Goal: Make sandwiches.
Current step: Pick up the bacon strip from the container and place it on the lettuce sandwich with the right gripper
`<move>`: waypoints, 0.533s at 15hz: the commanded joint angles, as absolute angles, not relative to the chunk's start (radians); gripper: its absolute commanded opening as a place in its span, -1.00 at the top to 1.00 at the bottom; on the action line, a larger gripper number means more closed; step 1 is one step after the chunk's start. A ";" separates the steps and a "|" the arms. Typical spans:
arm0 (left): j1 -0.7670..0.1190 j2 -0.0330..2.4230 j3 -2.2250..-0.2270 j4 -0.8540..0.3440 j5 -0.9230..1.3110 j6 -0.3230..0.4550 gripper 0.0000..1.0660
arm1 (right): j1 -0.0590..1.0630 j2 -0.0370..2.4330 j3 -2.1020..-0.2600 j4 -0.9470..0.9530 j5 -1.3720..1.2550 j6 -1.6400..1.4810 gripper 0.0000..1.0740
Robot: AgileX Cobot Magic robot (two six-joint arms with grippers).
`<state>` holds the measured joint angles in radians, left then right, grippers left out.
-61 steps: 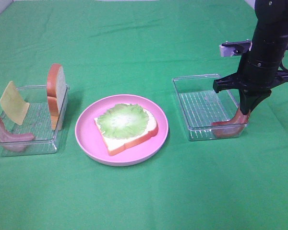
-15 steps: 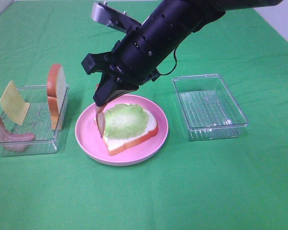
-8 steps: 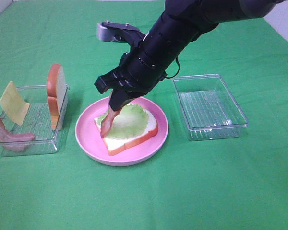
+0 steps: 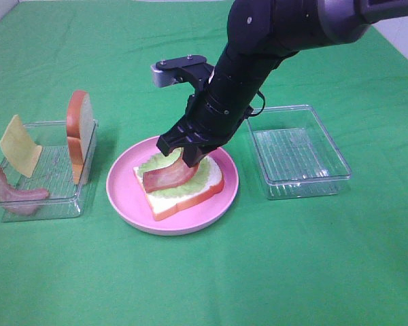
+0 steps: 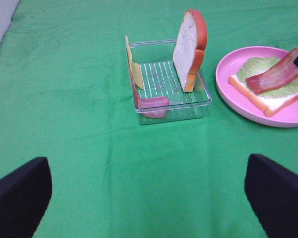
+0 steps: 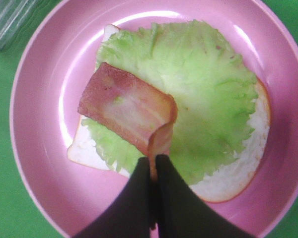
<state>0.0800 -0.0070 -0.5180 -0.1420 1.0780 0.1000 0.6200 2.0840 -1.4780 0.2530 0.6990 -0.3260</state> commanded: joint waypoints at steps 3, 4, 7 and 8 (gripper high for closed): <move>0.076 -0.007 -0.516 -0.138 1.080 0.096 -0.87 | 0.619 2.100 -1.482 0.183 0.665 -0.311 1.00; 0.076 -0.007 -0.516 -0.138 1.080 0.096 -0.87 | 0.620 2.100 -1.482 0.172 0.670 -0.311 1.00; 0.076 -0.007 -0.516 -0.138 1.080 0.096 -0.87 | 0.620 2.100 -1.482 0.150 0.677 -0.306 0.32; 0.076 -0.007 -0.516 -0.138 1.080 0.096 -0.87 | 0.620 2.100 -1.482 0.150 0.677 -0.306 0.00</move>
